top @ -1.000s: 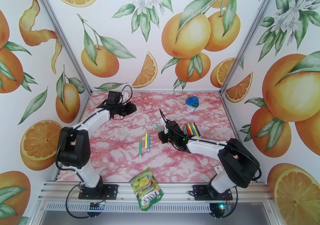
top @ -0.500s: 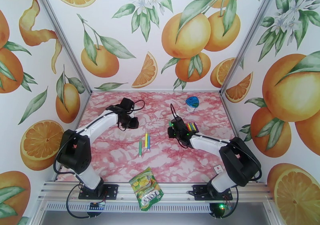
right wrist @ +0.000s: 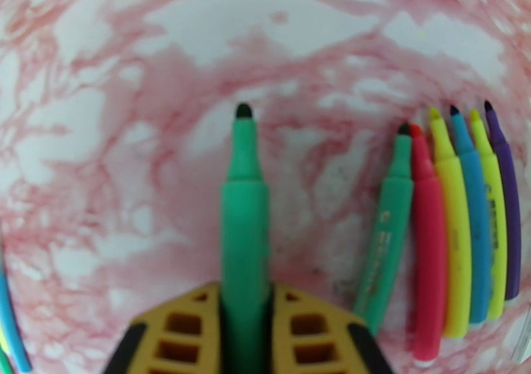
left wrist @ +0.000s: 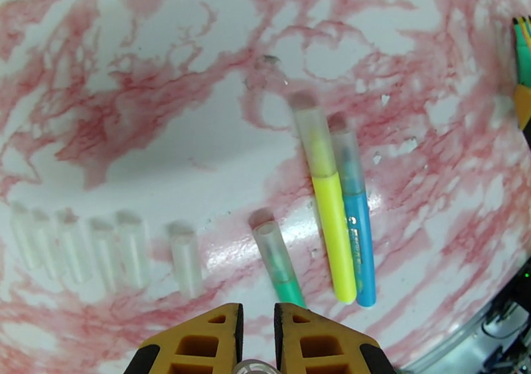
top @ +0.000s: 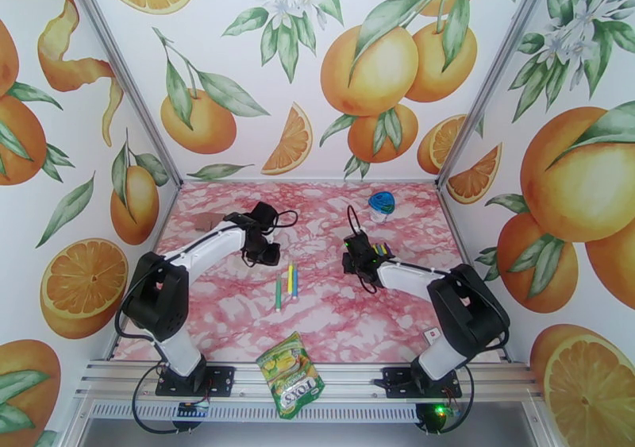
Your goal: Open the pen caps
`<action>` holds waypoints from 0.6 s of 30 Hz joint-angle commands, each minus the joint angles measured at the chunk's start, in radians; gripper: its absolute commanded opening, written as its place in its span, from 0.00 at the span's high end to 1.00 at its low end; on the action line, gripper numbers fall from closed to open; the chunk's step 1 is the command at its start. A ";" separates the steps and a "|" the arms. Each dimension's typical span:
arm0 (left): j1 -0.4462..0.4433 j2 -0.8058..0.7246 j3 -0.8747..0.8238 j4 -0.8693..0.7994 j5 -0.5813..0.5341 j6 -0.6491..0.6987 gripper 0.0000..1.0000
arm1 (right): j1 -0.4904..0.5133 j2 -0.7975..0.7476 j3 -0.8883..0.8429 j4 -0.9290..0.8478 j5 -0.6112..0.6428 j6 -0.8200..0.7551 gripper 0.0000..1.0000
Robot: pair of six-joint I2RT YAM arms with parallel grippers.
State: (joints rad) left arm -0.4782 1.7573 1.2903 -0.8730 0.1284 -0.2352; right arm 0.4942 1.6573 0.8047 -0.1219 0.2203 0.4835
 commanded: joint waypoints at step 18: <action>-0.027 0.101 -0.033 0.002 -0.072 0.003 0.95 | -0.060 0.060 0.052 -0.087 0.084 0.038 0.86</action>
State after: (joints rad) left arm -0.4995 1.8454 1.2648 -0.8715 0.0761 -0.2352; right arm 0.4461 1.6966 0.8318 -0.1780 0.2668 0.5060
